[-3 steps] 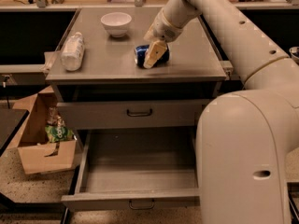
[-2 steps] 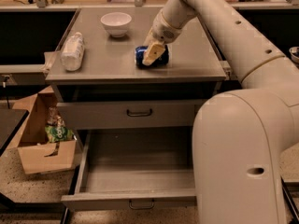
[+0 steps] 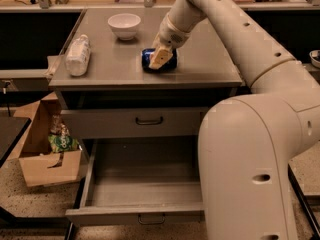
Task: Place pepsi can into middle drawer
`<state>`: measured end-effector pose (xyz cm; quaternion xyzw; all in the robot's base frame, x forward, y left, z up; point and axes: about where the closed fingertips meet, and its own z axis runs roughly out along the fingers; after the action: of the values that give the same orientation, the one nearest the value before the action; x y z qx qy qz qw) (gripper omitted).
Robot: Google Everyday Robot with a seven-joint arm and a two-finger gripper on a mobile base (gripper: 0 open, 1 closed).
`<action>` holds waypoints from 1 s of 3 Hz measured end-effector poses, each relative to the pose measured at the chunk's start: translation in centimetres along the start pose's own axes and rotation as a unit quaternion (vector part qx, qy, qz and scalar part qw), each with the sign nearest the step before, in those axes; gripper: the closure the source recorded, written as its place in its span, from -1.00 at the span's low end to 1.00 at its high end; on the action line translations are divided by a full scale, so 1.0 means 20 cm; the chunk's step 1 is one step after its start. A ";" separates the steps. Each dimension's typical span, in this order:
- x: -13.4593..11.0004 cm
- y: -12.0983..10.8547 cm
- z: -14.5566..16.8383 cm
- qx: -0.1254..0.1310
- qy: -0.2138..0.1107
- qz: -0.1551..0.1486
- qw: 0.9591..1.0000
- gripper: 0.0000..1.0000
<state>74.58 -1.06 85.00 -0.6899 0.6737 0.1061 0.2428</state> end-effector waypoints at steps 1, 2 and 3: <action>-0.06 0.02 0.03 -0.010 -0.012 -0.011 1.000 1.00; -0.22 0.04 -0.17 0.021 -0.059 -0.042 0.997 1.00; -0.36 0.09 -0.35 0.046 -0.101 -0.064 0.992 1.00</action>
Offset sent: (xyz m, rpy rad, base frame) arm -0.0360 0.0224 0.1021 0.1687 -0.1784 0.0971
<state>71.09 2.07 94.11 -0.7055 0.6043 0.1286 0.3472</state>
